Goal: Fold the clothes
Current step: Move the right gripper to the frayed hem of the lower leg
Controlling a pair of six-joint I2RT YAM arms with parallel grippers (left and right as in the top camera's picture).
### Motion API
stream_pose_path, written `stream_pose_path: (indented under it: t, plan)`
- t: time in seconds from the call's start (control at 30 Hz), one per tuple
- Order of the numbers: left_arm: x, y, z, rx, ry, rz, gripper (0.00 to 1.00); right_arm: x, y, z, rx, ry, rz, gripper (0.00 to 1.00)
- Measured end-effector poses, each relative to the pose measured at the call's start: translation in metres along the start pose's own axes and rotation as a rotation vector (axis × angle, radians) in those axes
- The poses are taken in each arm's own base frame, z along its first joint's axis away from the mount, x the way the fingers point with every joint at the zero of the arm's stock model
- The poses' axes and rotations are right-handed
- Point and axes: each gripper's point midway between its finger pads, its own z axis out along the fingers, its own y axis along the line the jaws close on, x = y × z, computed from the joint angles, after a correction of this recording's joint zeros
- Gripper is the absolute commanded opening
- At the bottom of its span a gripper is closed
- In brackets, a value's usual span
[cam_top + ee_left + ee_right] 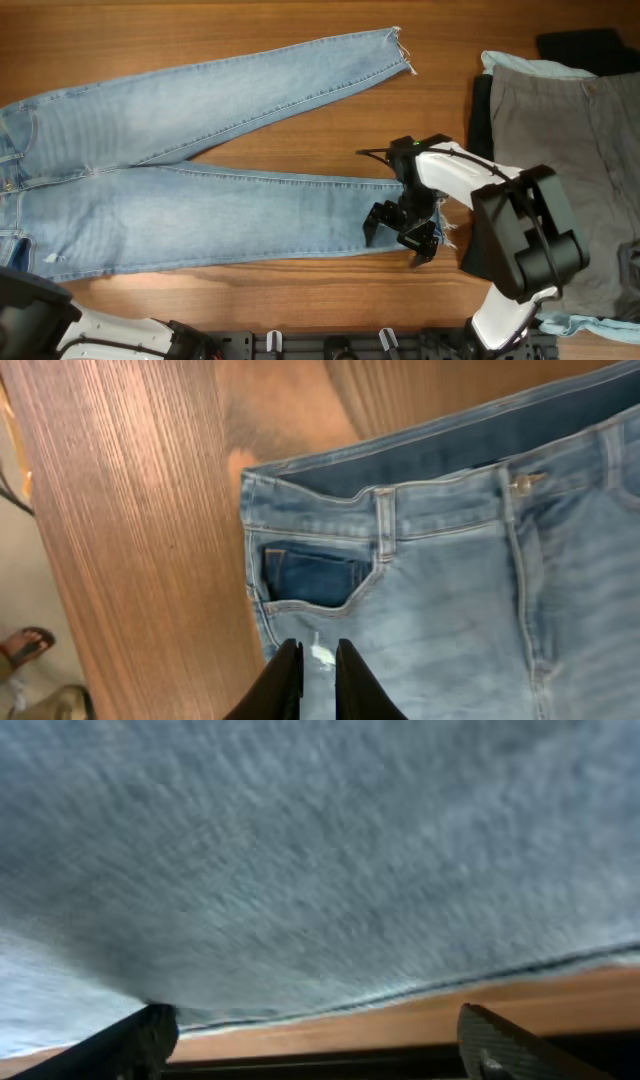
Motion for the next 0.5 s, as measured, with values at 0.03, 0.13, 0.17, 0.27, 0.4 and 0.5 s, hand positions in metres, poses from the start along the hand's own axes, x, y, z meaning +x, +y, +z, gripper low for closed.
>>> stream_pose_path:
  t: [0.03, 0.13, 0.17, 0.27, 0.4, 0.5]
  plan:
    - [0.0, 0.001, 0.005, -0.008, -0.004, -0.001, 0.18, -0.003, 0.003, -0.001, -0.018, -0.008, 0.0, 0.92]
    - [0.001, 0.005, 0.018, -0.03, -0.015, -0.004, 0.2, -0.008, 0.006, -0.003, -0.051, -0.011, 0.034, 0.83]
    - [0.002, 0.007, 0.022, -0.037, -0.012, -0.004, 0.2, -0.009, 0.007, -0.004, -0.058, -0.015, 0.045, 0.79]
    - [0.007, 0.009, 0.031, -0.049, -0.001, -0.003, 0.23, -0.019, 0.014, -0.01, -0.095, -0.071, 0.088, 0.62]
    - [0.002, 0.007, 0.032, -0.041, -0.023, -0.006, 0.33, -0.051, 0.027, -0.035, -0.176, -0.244, 0.094, 0.63]
    - [0.0, 0.006, 0.032, -0.037, -0.034, -0.007, 0.36, -0.088, 0.028, -0.063, -0.227, -0.405, 0.118, 0.72]
